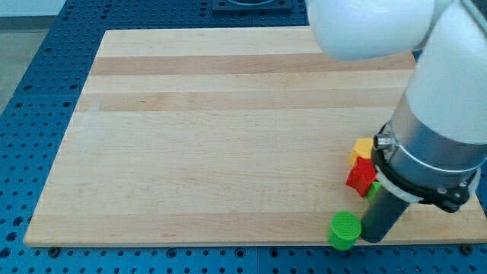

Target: Place the green circle at the center of the board

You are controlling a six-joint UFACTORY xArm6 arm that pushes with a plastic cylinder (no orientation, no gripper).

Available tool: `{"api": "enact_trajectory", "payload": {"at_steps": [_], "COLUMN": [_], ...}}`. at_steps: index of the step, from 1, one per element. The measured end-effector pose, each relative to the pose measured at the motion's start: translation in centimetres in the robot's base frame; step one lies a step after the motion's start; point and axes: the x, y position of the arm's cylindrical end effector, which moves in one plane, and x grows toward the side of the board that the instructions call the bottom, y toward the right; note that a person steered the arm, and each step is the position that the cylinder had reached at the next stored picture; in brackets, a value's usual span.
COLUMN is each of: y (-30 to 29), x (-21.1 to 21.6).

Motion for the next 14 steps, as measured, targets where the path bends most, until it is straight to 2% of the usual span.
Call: {"api": "enact_trajectory", "payload": {"at_steps": [2,3,5,6,7,8,10,14], "y": [-4.1,-6.0,-5.6,-3.2,-2.5,-2.1,-2.9,-11.0], "x": [-0.9,-2.8,-6.0,-5.6,-3.2,-0.9,0.1,-1.0]}}
